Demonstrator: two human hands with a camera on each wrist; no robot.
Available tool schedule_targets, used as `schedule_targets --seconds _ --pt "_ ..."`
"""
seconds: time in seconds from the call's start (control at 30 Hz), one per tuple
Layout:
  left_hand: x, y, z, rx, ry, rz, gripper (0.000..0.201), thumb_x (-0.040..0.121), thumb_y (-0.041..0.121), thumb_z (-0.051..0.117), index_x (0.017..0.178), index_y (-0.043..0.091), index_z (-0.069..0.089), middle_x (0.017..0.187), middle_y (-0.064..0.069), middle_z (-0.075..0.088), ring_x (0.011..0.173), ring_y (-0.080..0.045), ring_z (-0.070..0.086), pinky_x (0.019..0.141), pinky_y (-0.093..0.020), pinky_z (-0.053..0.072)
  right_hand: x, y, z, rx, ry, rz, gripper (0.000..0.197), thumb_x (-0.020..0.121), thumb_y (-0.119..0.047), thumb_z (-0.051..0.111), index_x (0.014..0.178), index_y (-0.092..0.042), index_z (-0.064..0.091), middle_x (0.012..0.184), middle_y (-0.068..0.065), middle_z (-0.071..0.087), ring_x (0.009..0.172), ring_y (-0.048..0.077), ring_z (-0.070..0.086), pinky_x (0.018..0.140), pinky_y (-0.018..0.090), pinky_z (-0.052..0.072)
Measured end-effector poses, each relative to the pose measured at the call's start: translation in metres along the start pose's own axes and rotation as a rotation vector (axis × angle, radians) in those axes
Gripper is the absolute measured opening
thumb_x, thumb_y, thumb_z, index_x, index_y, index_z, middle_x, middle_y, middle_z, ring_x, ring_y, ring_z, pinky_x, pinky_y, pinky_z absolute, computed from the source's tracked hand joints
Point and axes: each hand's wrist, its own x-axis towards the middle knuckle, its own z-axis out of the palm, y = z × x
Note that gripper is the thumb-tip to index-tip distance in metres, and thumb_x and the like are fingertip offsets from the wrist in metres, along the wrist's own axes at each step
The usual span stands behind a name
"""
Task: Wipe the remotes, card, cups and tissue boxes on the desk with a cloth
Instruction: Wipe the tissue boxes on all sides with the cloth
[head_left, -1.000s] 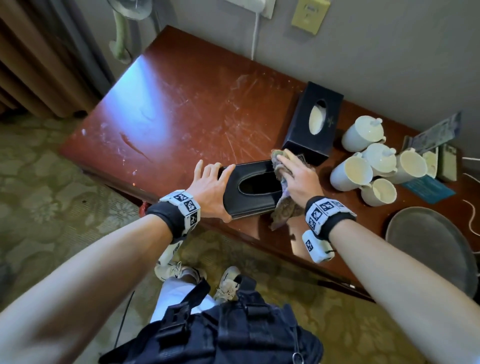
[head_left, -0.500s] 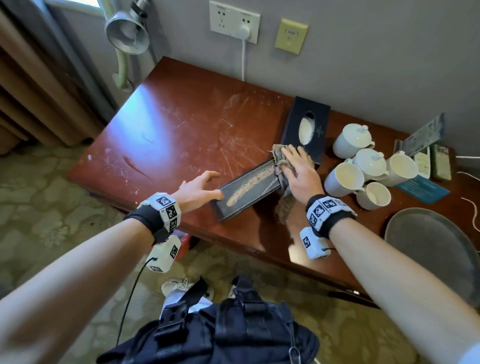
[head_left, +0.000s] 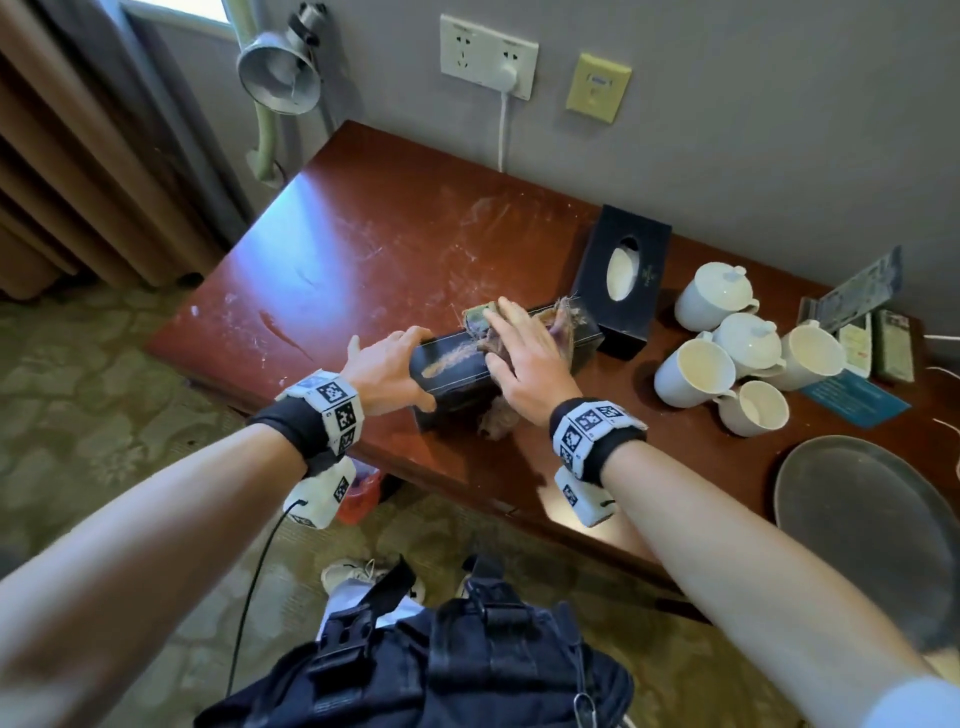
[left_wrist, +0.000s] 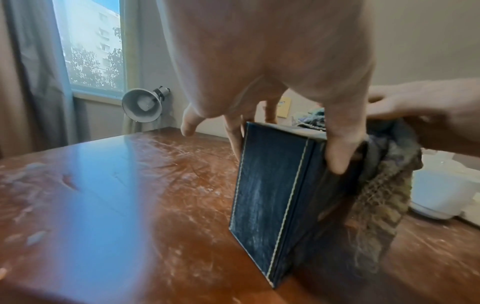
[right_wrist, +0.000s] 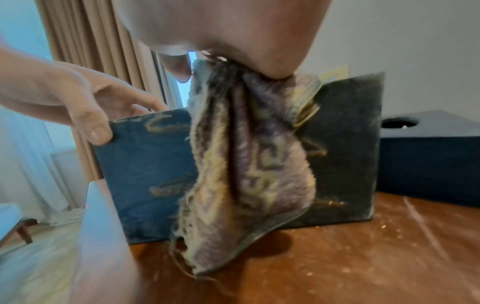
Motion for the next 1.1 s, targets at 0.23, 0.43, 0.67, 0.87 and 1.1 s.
schedule_targets --seconds 0.23,0.43,0.67,0.87,1.1 --pt "0.003 -0.004 0.001 0.021 0.002 0.005 0.095 0.069 0.044 0.084 0.148 0.026 0.033 0.143 -0.002 0.050 0.129 -0.029 0.051 0.118 -0.061 0.002 -0.007 0.030 0.000 -0.129 0.210 0.012 0.044 0.100 -0.038 0.039 0.142 -0.032 0.049 0.153 0.006 0.041 0.142 0.030 0.036 0.120 0.046 0.020" --pt "0.003 -0.005 -0.001 0.036 -0.002 -0.007 0.103 0.069 0.050 0.083 0.154 0.027 0.029 0.150 0.000 0.045 0.137 -0.027 0.044 0.119 -0.060 -0.001 -0.004 -0.016 0.037 -0.157 0.218 0.000 0.043 0.100 -0.051 0.037 0.139 -0.039 0.050 0.153 0.001 0.041 0.143 0.030 0.032 0.119 0.051 0.019" --pt "-0.002 -0.004 0.000 0.008 0.015 -0.009 0.097 0.072 0.049 0.081 0.153 0.029 0.031 0.146 0.001 0.049 0.135 -0.027 0.045 0.119 -0.059 -0.001 0.001 0.056 -0.004 -0.146 0.236 0.072 0.043 0.101 -0.044 0.038 0.138 -0.030 0.055 0.150 0.005 0.045 0.141 0.025 0.038 0.119 0.035 0.018" --pt "0.001 -0.007 0.001 0.008 0.016 -0.013 0.103 0.067 0.052 0.083 0.153 0.028 0.031 0.151 -0.001 0.046 0.138 -0.027 0.041 0.119 -0.059 0.003 0.001 -0.003 0.031 -0.059 0.334 0.058 0.035 0.099 -0.039 0.046 0.125 -0.026 0.067 0.142 0.006 0.055 0.133 0.030 0.047 0.116 0.040 0.025" --pt "0.000 -0.006 -0.001 -0.064 0.029 -0.027 0.078 0.062 0.047 0.088 0.123 0.028 0.042 0.099 0.010 0.065 0.100 -0.025 0.061 0.116 -0.056 0.011 0.002 0.038 0.008 -0.074 0.314 0.025 0.038 0.098 -0.044 0.047 0.126 -0.027 0.066 0.143 0.005 0.054 0.134 0.025 0.048 0.115 0.033 0.026"
